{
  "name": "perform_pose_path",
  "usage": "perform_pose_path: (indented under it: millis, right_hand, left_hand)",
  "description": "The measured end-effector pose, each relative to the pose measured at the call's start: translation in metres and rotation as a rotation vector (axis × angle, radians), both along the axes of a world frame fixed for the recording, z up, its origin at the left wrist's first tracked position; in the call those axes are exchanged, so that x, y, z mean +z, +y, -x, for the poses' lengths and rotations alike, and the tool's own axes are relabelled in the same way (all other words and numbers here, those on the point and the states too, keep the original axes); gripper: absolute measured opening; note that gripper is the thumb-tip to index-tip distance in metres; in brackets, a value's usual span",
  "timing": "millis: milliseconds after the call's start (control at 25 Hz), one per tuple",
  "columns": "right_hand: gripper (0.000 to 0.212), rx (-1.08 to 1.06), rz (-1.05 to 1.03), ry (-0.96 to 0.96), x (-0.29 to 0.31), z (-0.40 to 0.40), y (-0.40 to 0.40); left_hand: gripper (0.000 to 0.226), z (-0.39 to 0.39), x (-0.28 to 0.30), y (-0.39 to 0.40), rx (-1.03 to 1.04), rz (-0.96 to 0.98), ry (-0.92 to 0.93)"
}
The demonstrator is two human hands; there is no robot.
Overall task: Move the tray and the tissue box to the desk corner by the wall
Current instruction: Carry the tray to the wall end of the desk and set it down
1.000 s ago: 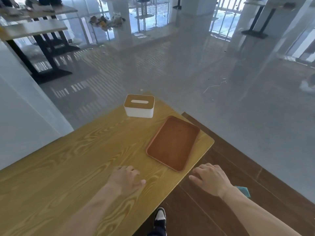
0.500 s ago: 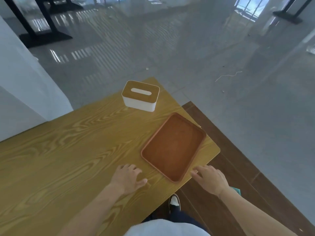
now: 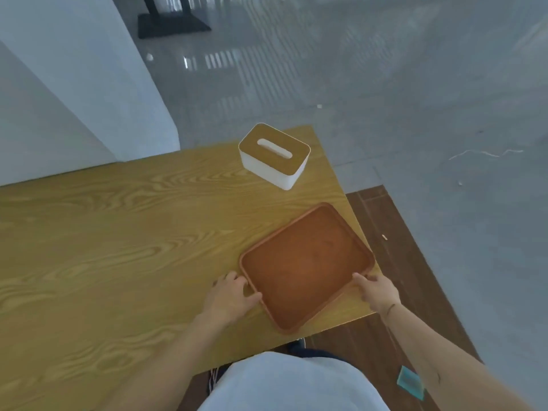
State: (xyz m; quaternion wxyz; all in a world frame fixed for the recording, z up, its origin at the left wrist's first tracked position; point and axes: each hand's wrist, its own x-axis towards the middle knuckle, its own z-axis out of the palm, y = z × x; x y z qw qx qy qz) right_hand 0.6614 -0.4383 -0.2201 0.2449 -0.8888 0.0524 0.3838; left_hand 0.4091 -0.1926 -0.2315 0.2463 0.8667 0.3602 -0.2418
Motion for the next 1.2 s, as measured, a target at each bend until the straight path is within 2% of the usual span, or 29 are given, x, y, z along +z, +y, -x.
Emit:
perform_pose_path:
  millis: [120, 320, 480, 680, 800, 960, 1200]
  right_hand:
    - [0.043, -0.016, -0.035, 0.019, -0.011, -0.016, 0.003]
    - [0.015, -0.019, -0.086, 0.069, -0.021, -0.034, 0.004]
    - [0.014, -0.068, -0.173, 0.202, -0.014, -0.039, 0.004]
    - [0.021, -0.042, -0.291, 0.266, 0.004, -0.04, 0.009]
    - [0.021, 0.044, -0.347, 0.258, 0.013, -0.034, 0.023]
    - [0.024, 0.141, -0.428, 0.284, 0.025, -0.019, 0.049]
    - [0.027, 0.26, -0.517, 0.317, 0.039, 0.027, 0.096]
  left_hand:
    - [0.064, -0.012, 0.0, -0.018, 0.203, -0.09, -0.039]
    - [0.045, -0.03, 0.001, -0.038, 0.412, -0.169, 0.086]
    - [0.033, -0.033, -0.001, -0.049, 0.616, -0.112, 0.083]
    - [0.023, -0.021, 0.007, -0.055, 0.874, 0.131, -0.27]
    - [0.014, -0.003, 0.021, -0.058, 1.036, 0.151, -0.414]
    - [0.02, 0.035, 0.035, -0.066, 1.266, 0.188, -0.59]
    - [0.026, 0.099, 0.051, -0.065, 1.391, 0.085, -0.698]
